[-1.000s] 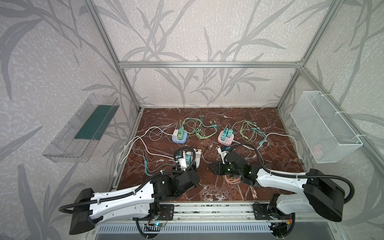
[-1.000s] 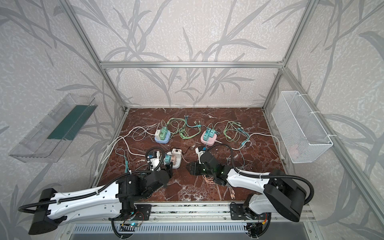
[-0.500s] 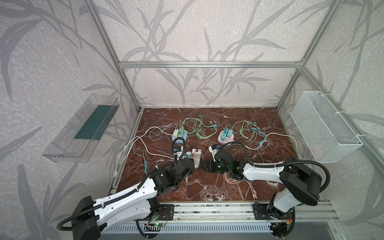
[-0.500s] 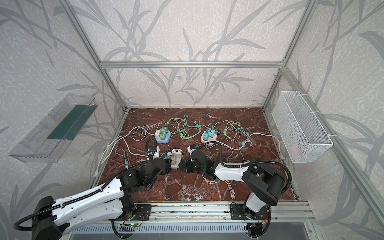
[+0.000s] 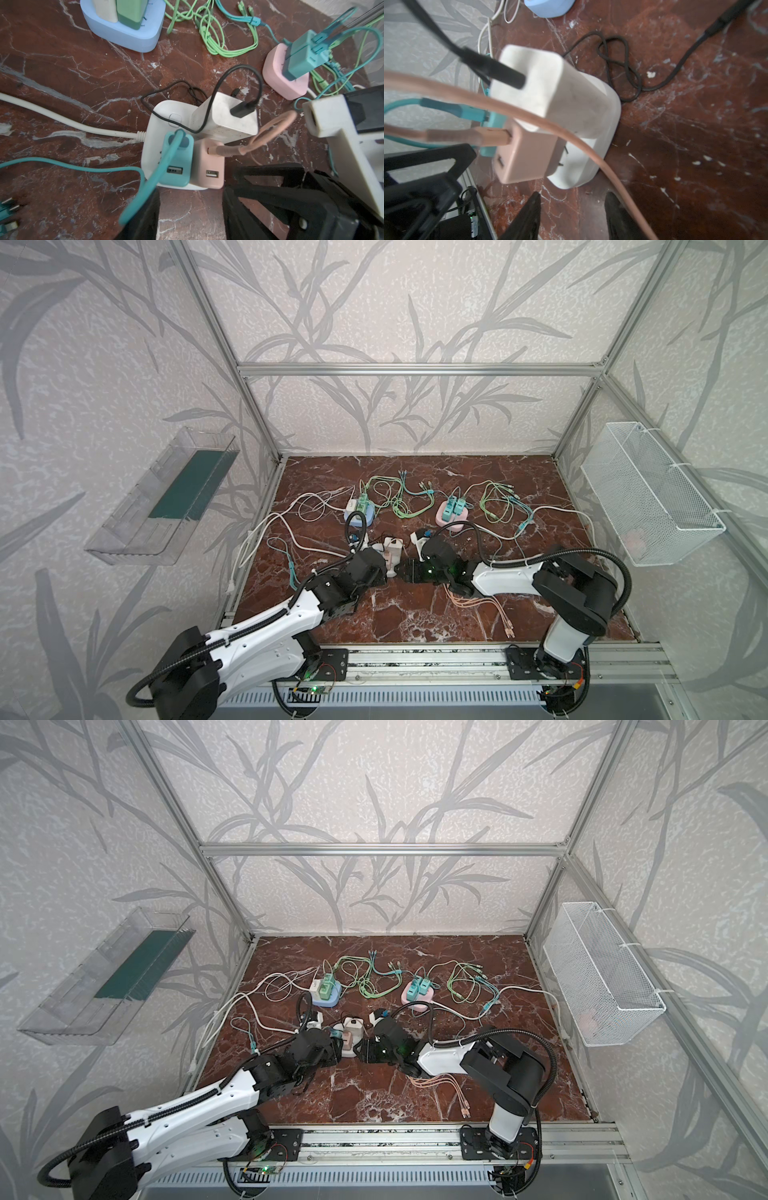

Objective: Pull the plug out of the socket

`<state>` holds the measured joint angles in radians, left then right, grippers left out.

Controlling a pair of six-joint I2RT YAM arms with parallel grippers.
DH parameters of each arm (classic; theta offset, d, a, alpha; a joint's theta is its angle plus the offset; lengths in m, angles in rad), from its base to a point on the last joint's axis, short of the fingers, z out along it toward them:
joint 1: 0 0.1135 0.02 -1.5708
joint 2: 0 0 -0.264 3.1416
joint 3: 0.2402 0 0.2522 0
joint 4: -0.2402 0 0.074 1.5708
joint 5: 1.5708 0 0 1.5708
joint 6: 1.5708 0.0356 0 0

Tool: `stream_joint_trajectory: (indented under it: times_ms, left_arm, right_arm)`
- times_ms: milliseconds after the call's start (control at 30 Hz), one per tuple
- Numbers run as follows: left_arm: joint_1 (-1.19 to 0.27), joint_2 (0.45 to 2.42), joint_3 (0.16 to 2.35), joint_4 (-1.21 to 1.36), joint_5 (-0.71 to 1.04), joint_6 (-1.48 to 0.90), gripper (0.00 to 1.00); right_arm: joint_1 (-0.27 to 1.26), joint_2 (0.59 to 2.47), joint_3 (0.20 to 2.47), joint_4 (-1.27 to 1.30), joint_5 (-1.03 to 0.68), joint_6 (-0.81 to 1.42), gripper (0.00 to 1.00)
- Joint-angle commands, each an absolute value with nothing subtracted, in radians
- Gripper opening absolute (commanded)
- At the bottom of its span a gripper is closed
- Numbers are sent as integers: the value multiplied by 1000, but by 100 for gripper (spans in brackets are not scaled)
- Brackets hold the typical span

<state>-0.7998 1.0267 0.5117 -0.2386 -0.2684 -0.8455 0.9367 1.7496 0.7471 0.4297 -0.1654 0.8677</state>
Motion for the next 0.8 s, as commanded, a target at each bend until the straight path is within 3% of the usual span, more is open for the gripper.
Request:
stream_joint_trajectory:
  times_ms: [0, 767]
  left_arm:
    - [-787, 1061, 534, -209, -249, -809, 52]
    - [-752, 1111, 505, -116, -329, -753, 51]
  right_arm:
    - [933, 1765, 757, 479, -160, 866, 50]
    - [912, 1827, 832, 417, -138, 831, 50]
